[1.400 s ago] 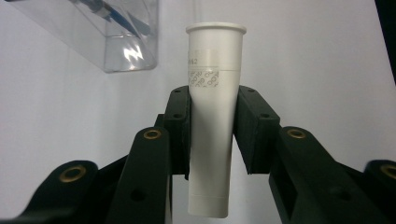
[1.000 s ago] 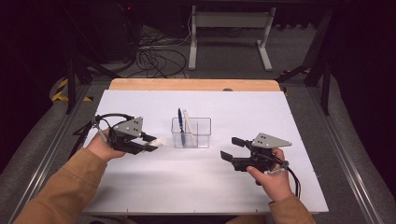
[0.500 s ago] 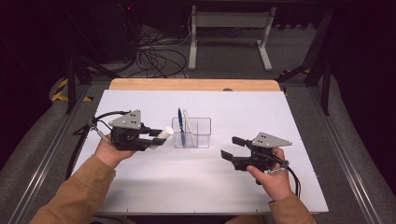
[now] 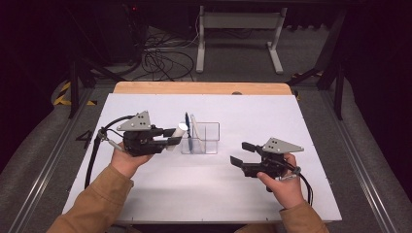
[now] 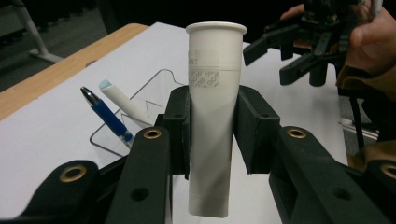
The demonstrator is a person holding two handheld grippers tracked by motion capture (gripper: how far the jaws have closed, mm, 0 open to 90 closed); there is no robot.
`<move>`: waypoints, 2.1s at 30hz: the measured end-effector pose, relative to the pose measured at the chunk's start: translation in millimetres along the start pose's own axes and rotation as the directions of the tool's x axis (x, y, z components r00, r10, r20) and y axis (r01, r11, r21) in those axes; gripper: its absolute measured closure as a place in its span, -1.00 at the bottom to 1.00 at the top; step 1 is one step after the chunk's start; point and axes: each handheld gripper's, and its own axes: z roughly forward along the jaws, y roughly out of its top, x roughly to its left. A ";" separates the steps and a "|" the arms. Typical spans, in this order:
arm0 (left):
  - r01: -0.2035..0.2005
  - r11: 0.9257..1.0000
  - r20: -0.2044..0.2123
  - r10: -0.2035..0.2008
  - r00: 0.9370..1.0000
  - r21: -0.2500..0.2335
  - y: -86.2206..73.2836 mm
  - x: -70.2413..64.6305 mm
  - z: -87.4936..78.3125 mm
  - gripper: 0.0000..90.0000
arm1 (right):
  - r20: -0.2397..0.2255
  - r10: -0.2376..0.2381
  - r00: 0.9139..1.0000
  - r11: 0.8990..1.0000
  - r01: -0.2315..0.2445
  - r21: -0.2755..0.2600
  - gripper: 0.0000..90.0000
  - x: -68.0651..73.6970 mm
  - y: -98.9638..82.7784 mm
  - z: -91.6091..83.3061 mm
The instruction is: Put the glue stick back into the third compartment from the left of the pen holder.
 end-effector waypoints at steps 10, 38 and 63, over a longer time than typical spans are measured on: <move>0.067 0.995 -0.075 -0.073 0.995 -0.076 3.3 -8.7 10.0 0.53 | -0.001 -0.001 1.000 1.000 0.001 0.001 -0.38 -0.2 -0.5 0.0; 0.048 0.985 -0.113 -0.068 0.991 -0.168 10.3 -10.2 56.0 0.52 | -0.014 -0.002 1.000 1.000 0.002 0.012 -0.38 0.3 -1.9 3.4; 0.065 0.985 -0.157 -0.090 0.983 -0.158 13.6 -5.7 108.6 0.52 | -0.014 0.007 1.000 1.000 -0.007 0.005 -0.38 -1.9 -1.7 0.2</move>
